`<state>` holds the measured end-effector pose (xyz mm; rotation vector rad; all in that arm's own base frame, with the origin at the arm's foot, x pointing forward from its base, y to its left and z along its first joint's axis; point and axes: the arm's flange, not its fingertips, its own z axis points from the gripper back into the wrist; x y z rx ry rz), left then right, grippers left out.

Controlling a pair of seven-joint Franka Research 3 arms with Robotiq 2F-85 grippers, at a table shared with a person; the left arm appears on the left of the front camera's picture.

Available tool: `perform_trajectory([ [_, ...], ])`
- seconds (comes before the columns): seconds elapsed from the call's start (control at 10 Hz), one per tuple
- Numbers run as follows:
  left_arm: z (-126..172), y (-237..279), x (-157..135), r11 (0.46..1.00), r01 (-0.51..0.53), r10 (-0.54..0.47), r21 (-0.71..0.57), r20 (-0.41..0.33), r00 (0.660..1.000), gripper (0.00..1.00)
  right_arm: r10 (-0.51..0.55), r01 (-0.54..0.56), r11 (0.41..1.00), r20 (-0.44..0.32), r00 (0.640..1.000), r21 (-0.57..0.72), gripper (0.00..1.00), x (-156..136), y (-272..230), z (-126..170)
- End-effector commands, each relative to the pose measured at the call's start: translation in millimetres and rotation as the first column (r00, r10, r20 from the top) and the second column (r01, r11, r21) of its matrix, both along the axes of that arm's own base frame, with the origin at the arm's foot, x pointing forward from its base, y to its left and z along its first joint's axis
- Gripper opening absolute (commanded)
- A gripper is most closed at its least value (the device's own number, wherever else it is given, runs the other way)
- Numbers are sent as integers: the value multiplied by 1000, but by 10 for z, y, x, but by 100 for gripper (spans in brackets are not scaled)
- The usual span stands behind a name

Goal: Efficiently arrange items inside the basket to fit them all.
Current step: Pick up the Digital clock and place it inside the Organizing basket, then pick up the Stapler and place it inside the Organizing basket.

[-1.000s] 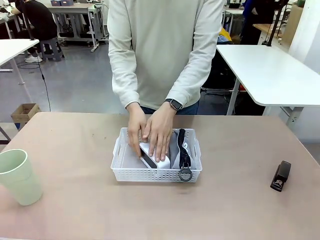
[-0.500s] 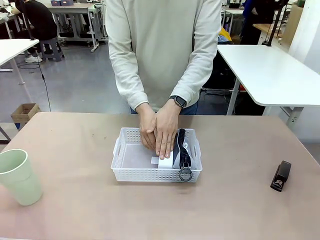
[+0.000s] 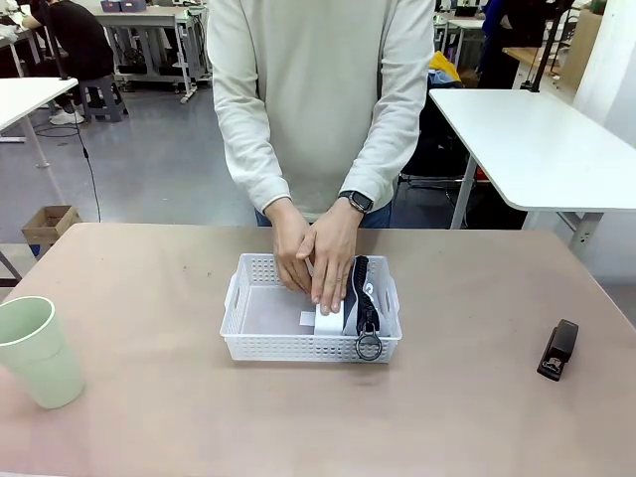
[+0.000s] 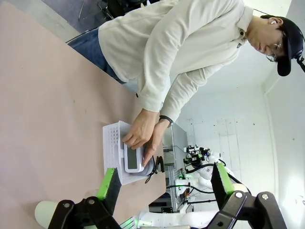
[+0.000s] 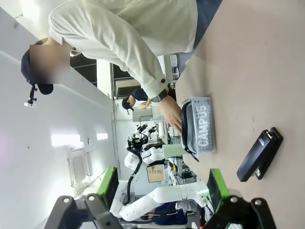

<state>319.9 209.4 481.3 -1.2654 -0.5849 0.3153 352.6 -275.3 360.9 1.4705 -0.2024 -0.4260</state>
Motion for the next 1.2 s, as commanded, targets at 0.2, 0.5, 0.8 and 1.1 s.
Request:
perform_trajectory([
  [0.2,15,-2,12,1000,1,0,-11,30,1000,100,3,-3,1000,12,1000,12,100,-14,25,30],
  [0.5,15,-2,12,1000,1,0,-11,30,1000,100,3,-3,1000,12,1000,12,100,-14,25,30],
  [0.8,15,-2,12,1000,1,0,-11,30,1000,100,3,-3,1000,12,1000,12,100,-14,25,30],
  [1.1,15,-2,12,1000,1,0,-11,30,1000,100,3,-3,1000,12,1000,12,100,-14,25,30],
])
